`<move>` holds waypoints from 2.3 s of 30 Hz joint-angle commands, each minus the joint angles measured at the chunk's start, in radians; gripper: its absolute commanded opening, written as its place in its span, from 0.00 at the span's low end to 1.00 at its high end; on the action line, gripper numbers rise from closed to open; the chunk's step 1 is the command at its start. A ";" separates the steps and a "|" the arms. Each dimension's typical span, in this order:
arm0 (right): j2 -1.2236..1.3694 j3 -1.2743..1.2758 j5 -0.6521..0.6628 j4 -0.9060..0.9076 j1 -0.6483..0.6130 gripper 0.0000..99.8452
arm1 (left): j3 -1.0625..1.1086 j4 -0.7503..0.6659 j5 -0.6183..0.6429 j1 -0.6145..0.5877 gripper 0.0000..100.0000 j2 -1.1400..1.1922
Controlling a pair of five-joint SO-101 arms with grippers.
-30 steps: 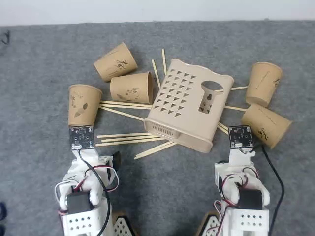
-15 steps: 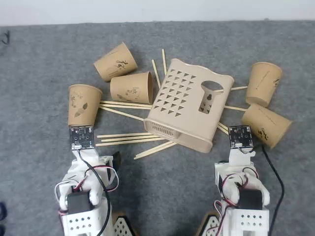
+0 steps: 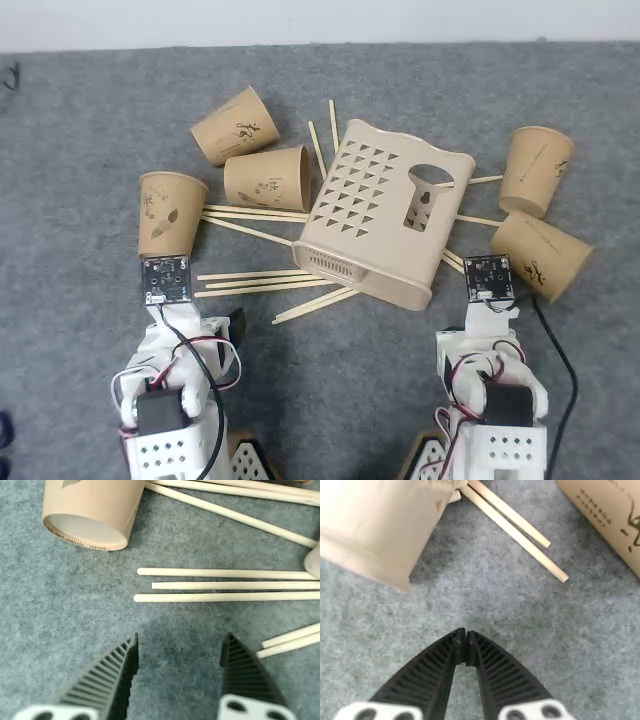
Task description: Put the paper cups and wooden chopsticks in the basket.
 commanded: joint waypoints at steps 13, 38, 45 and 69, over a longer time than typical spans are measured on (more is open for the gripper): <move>-0.008 0.017 -0.009 -0.002 -0.051 0.01 | -0.016 -0.152 0.008 -0.025 0.25 -0.018; -0.008 -0.021 0.063 -0.254 0.041 0.01 | -0.151 -0.304 -0.118 0.012 0.26 -0.018; -0.008 -0.137 0.496 -0.383 0.242 0.01 | -0.297 -0.284 -0.117 0.060 0.26 -0.018; 0.015 -0.717 0.308 -0.180 0.140 0.12 | -0.769 -0.245 -0.005 0.127 0.26 0.186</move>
